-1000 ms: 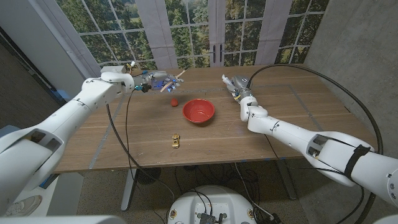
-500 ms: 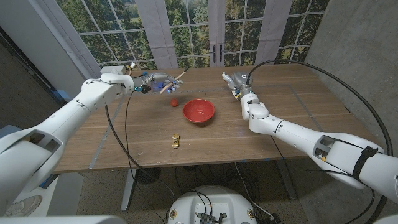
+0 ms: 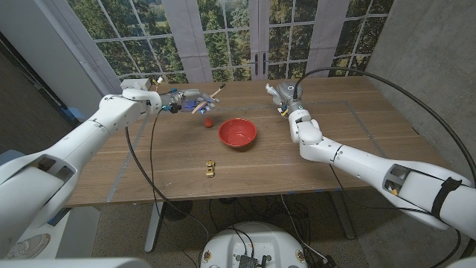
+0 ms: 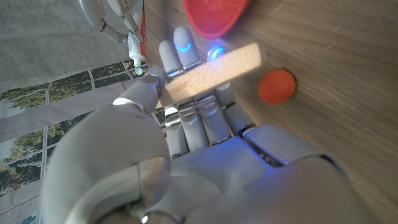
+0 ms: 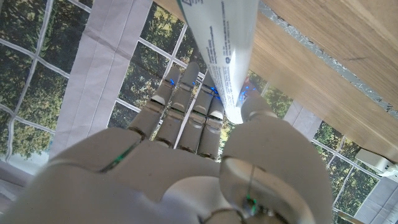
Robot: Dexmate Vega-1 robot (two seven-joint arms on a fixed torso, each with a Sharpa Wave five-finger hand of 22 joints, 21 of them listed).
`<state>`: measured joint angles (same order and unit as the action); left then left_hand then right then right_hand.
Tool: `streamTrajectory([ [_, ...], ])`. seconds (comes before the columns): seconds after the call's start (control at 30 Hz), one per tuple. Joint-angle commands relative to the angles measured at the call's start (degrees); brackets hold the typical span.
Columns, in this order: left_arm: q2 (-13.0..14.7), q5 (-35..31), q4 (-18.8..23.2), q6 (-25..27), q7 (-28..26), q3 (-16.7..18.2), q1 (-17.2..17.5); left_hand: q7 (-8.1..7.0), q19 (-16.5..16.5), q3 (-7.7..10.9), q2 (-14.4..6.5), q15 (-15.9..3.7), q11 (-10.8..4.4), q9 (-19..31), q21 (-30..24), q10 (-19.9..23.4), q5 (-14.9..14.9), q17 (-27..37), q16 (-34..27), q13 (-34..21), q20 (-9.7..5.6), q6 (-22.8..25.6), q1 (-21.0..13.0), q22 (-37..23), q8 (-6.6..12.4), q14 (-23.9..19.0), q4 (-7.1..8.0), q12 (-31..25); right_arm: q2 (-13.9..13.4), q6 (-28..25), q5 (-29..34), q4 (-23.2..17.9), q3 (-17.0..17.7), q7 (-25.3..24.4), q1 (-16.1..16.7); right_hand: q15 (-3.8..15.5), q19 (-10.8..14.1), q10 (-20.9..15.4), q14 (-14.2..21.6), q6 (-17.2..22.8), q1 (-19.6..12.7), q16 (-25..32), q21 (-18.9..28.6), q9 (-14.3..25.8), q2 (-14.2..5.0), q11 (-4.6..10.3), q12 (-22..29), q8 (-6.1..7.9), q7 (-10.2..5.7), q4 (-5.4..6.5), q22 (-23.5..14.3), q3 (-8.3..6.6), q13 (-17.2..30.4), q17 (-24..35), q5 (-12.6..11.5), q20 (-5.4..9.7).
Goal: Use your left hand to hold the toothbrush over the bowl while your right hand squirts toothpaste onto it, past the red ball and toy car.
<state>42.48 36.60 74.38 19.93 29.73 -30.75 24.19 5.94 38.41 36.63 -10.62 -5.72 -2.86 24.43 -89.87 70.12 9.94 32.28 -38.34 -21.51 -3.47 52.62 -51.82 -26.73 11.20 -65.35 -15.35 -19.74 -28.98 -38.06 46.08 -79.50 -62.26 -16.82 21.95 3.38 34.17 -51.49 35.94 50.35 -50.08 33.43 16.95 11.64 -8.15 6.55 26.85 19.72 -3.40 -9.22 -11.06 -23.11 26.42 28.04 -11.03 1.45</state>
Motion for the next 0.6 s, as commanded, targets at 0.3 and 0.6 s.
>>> streamTrajectory([
  [0.3,-1.9,-2.0,-3.0,0.8,2.1,-2.4,-3.1,3.35,0.5,7.14,-0.6,-7.41,-5.10,0.1,0.0,5.7,-0.1,0.3,0.5,-0.1,-8.51,4.1,-0.5,0.1,-0.10,-7.6,6.58,-0.5,-4.6,-3.0,13.2,-10.7,0.4,9.7,2.1,8.08,0.0,0.0,0.5,0.4,0.3,-0.7,0.3,0.1,-0.12,0.25,0.4,0.28,-0.30,0.34,-0.2,0.00,0.7,0.2,-0.3,0.40],
  [0.6,-3.1,-3.1,-4.5,0.4,3.3,-3.5,-4.6,3.41,0.6,7.13,-0.6,-7.41,-5.34,0.2,0.0,5.7,-0.1,0.4,0.6,-0.1,-8.53,4.1,-0.5,0.2,-0.09,-7.7,6.54,-0.6,-5.0,-1.9,18.7,-12.5,1.4,13.7,2.9,8.13,0.0,-0.3,0.7,0.6,0.4,-0.8,0.4,0.1,-0.22,0.52,0.7,0.34,-0.36,0.45,-0.2,0.00,1.0,0.3,-0.2,0.63],
])
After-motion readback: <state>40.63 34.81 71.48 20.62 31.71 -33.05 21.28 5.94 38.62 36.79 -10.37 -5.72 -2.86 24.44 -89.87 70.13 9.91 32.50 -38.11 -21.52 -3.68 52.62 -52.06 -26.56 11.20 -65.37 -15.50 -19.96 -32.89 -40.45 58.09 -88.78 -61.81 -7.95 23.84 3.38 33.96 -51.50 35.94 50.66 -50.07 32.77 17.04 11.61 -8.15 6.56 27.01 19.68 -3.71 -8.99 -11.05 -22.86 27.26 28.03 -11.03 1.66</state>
